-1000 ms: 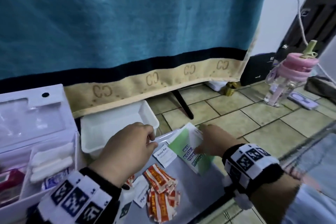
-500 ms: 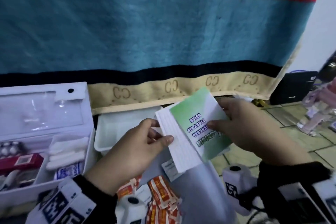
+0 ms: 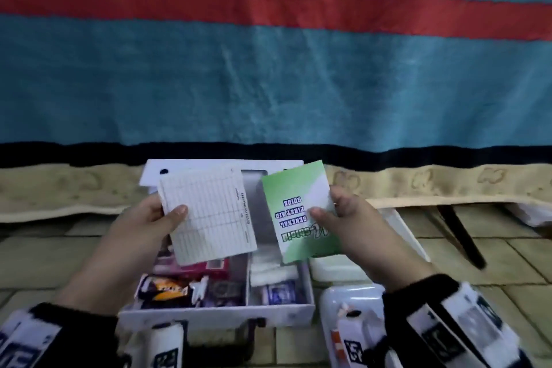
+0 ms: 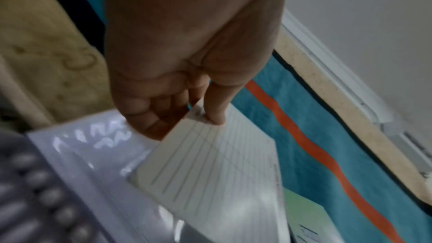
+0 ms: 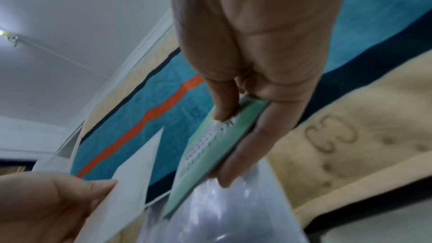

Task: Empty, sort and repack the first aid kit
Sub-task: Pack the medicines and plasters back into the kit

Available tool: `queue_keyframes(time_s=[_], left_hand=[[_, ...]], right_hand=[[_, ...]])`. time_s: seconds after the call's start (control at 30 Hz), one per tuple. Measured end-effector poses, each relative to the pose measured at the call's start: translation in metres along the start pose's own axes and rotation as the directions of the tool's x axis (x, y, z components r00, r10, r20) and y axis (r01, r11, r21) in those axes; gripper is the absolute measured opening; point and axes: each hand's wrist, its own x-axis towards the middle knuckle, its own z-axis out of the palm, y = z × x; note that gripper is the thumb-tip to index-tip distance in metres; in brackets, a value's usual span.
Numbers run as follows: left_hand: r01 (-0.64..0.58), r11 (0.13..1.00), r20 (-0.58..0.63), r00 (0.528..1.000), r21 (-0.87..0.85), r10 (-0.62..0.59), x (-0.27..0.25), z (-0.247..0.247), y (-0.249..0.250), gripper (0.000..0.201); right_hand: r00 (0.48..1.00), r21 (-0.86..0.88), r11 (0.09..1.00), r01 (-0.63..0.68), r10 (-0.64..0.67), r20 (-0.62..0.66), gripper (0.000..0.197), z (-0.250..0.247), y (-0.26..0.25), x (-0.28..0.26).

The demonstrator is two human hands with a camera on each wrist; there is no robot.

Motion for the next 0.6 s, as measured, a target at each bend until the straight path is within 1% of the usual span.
queue_keyframes(time_s=[0.03,0.1,0.13,0.2,0.23,0.27,0.37,0.43,0.5,0.53,0.6], left_hand=[[0.005,1.000,0.041,0.999,-0.023,-0.004,0.009,-0.018,0.000,0.020],[0.004,0.998,0.149,0.989,-0.067,0.006,0.025,-0.046,0.002,0.023],[-0.004,0.996,0.200,0.980,-0.093,0.022,0.033,-0.057,0.003,0.027],[-0.050,0.988,0.279,0.956,-0.145,0.089,0.048,-0.072,0.005,0.056],[-0.084,0.981,0.306,0.942,-0.176,0.136,0.054,-0.077,0.005,0.066],[-0.110,0.974,0.329,0.929,-0.197,0.171,0.060,-0.081,0.008,0.068],[-0.140,0.971,0.357,0.912,-0.194,0.203,0.069,-0.084,0.012,0.059],[-0.168,0.973,0.372,0.903,-0.157,0.216,0.074,-0.089,0.016,0.063],[-0.203,0.973,0.385,0.894,-0.111,0.230,0.079,-0.094,0.015,0.069],[-0.206,0.975,0.387,0.895,-0.085,0.223,0.080,-0.096,0.014,0.060],[-0.257,0.965,0.405,0.889,0.049,0.216,0.080,-0.098,0.012,0.024]], right_hand=[[0.999,-0.036,0.999,0.019,-0.018,0.032,0.012,0.017,-0.004,0.005],[0.992,-0.170,0.983,0.075,-0.056,0.111,0.005,0.046,-0.015,0.013],[0.989,-0.235,0.968,0.088,-0.056,0.140,0.005,0.058,-0.020,0.016],[0.984,-0.320,0.943,0.094,-0.039,0.176,0.018,0.078,-0.031,0.020],[0.980,-0.324,0.941,0.095,-0.032,0.196,0.021,0.088,-0.036,0.023],[0.977,-0.330,0.939,0.099,-0.029,0.211,0.022,0.096,-0.040,0.026],[0.981,-0.316,0.943,0.108,-0.049,0.189,0.024,0.110,-0.052,0.038],[0.990,-0.233,0.967,0.101,-0.076,0.116,0.022,0.111,-0.061,0.051],[0.991,-0.195,0.972,0.134,-0.135,0.009,0.011,0.108,-0.066,0.067],[0.987,-0.173,0.974,0.145,-0.155,-0.047,0.008,0.106,-0.068,0.074],[0.977,-0.082,0.985,0.154,-0.164,-0.139,0.005,0.106,-0.070,0.086]])
